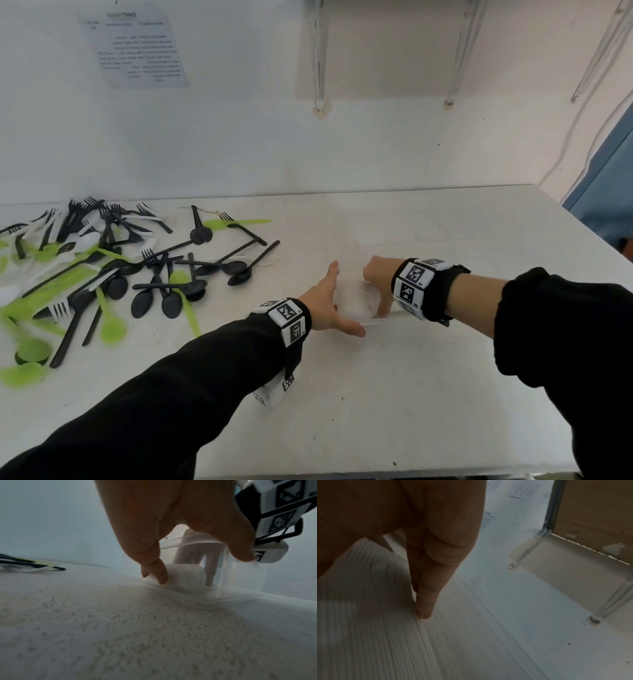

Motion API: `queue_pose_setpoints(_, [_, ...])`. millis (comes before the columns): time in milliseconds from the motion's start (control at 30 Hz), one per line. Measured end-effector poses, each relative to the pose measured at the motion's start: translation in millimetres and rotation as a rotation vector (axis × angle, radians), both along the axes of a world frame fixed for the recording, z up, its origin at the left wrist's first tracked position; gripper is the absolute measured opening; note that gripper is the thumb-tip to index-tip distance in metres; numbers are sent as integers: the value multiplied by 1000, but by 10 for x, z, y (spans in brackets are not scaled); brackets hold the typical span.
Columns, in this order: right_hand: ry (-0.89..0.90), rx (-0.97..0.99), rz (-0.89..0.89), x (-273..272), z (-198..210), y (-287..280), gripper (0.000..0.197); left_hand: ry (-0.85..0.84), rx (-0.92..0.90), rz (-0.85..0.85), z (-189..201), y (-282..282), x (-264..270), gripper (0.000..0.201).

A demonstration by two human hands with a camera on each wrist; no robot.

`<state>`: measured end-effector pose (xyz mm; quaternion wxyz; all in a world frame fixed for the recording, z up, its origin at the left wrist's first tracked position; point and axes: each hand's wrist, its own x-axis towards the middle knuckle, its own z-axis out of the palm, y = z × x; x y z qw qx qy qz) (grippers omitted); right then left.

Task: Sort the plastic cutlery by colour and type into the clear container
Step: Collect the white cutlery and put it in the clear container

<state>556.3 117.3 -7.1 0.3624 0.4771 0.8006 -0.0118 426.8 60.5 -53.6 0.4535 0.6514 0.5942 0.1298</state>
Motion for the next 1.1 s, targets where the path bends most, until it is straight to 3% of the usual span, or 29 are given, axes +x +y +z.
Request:
queue_pose_setpoints(167, [-28,-16,26,-20,33,-19,61,-28,-11,16,3,-12,-8,135])
queue_pose_setpoints(400, [156,2,-5,114,69,4,83,-76,-64,57,38,-58,1,135])
queue_pose_setpoints(667, [125,15,-75,22,276,-25,67,-47,-59,51,80,-88,-36,134])
queue_pose_setpoints(767, [178,14,-74,-85,561,-15,48,-81,-22,57,168,-151,-147,113])
queue_pose_setpoints(900, [497,67,-78,-446,856,66,11,-115,140,183,249,-221,-545,66])
queue_pose_setpoints(1000, [809,106,-66,-978,834,96,9,-59,317,335,285,-268,-1096,38])
queue_pose_setpoints(1100, [1055,49,-96,-1653,677,21,8,-42,413,489,285,-343,-1759,27])
